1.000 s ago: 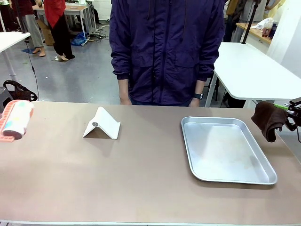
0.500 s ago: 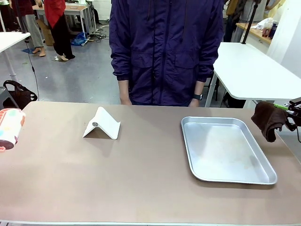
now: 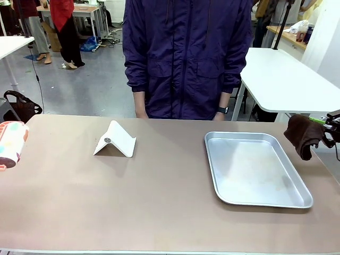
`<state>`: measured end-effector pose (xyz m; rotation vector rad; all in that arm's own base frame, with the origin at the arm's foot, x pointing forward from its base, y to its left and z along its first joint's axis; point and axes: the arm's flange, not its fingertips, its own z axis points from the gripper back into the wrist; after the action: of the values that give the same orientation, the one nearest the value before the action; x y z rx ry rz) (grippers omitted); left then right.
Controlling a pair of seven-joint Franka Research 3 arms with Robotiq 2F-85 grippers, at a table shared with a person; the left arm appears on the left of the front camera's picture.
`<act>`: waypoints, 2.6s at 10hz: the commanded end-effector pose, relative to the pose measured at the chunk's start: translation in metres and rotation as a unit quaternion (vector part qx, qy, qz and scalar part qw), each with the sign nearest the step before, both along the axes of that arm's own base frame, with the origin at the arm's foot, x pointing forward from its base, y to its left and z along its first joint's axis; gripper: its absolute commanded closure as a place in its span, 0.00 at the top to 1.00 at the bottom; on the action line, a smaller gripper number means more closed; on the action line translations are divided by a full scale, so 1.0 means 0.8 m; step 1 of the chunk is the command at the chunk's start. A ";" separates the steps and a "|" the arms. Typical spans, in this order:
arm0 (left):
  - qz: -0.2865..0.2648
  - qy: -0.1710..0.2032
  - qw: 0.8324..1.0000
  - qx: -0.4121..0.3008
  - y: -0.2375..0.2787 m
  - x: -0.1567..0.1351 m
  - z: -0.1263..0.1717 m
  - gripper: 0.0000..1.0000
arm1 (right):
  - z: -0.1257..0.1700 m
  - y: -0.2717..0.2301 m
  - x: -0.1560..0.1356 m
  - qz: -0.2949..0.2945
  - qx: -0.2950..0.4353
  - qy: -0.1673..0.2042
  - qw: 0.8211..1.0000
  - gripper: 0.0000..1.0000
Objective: Clean the surface of the table.
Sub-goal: Return the Lint Roller and towel to their original positions.
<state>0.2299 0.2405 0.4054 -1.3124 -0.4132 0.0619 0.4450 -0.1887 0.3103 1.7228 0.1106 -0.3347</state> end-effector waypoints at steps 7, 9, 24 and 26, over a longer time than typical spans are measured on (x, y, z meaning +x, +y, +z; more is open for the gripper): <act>-0.008 -0.005 1.000 0.000 -0.012 0.015 0.014 0.23 | 0.020 0.021 -0.007 -0.016 0.000 -0.015 1.000 0.09; -0.031 0.005 0.999 0.021 -0.050 0.046 0.048 0.23 | 0.064 0.091 0.006 0.018 -0.033 -0.034 0.999 0.09; 0.002 0.119 0.935 0.333 -0.419 0.321 0.088 0.23 | -0.019 0.499 0.022 0.129 -0.194 -0.017 0.972 0.09; 0.008 0.114 0.928 0.354 -0.431 0.329 0.080 0.23 | -0.025 0.492 0.026 0.160 -0.194 0.008 0.968 0.09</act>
<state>0.4890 -0.1028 0.4617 -0.6065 -0.2030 0.0514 0.4574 0.2027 0.2836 1.2904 0.2651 -0.1227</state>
